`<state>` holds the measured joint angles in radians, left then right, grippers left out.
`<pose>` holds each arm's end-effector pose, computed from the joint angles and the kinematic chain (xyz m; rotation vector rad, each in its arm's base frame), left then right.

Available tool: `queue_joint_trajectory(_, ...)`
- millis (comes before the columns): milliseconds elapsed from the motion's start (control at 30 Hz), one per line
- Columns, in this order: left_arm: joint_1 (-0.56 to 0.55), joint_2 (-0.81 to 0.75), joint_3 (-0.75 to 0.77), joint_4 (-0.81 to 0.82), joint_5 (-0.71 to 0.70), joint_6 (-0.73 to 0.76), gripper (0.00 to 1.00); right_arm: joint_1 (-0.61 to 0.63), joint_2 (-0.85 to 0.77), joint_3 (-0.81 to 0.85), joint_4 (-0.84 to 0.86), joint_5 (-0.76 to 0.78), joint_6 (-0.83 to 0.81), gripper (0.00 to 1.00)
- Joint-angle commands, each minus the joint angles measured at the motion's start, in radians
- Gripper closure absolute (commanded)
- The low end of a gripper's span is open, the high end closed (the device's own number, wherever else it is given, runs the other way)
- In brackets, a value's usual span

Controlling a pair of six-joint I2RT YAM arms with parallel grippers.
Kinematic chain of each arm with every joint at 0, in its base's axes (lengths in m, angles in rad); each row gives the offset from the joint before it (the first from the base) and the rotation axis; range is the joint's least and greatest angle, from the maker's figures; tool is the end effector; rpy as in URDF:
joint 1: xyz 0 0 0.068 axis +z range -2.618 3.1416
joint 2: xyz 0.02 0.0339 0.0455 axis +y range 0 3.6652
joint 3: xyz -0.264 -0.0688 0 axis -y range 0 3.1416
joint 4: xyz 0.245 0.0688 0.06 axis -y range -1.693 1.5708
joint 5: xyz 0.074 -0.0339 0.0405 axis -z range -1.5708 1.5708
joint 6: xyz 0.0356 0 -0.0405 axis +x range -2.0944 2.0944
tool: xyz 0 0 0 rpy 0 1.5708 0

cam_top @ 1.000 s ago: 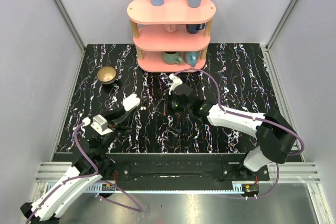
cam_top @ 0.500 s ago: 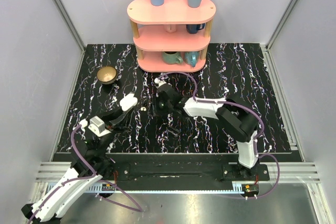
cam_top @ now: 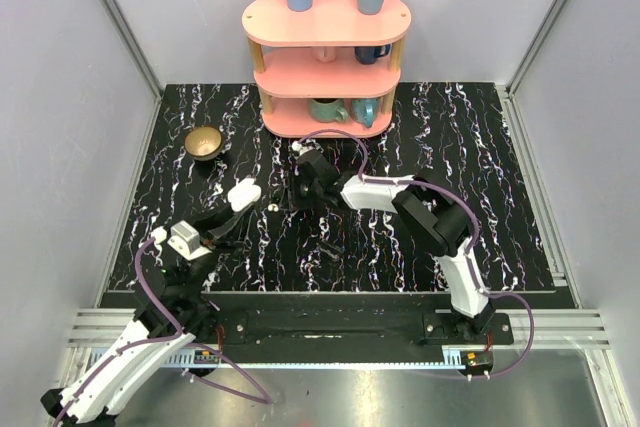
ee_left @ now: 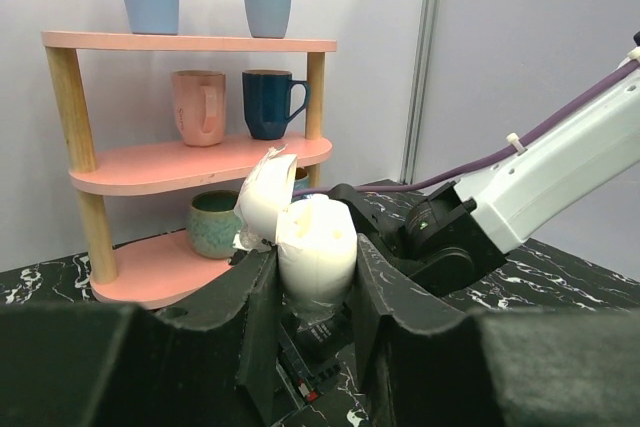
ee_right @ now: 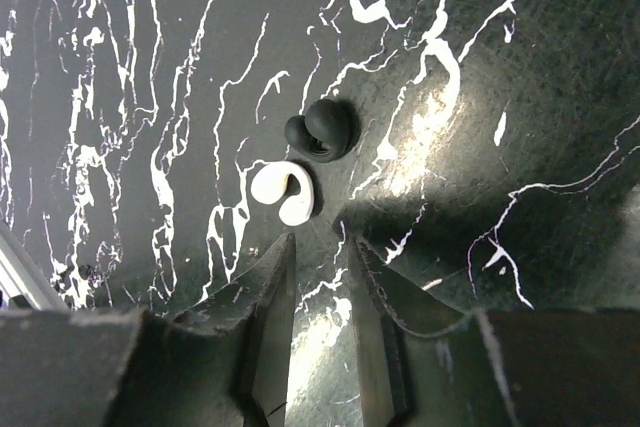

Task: Insert the wireless bluetooth earbuds into the charging case
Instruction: Pick up the right earbud from the center of the board.

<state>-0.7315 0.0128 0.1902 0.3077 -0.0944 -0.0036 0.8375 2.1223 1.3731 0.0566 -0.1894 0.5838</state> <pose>0.0643 -0.0532 0.2702 0.3122 1.0625 -0.6089 0.3045 0.3481 0.1459 -0.4157 2.4013 0.9212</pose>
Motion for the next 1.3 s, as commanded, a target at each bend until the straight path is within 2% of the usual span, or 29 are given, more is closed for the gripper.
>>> queue_joint_trajectory(0, -0.003, -0.027, 0.025, 0.036, -0.025, 0.011, 1.00, 0.003, 0.030, 0.052, 0.022, -0.024, -0.003, 0.65)
queue_joint_trajectory(767, -0.002, -0.019, 0.022, 0.042, -0.027, 0.007, 1.00, 0.003, 0.123, 0.086, 0.009, -0.033, 0.014, 0.67)
queue_joint_trajectory(1267, -0.003, -0.019, 0.015, 0.039, -0.022, 0.005, 1.00, 0.046, 0.139, 0.027, -0.003, 0.008, -0.029, 0.68)
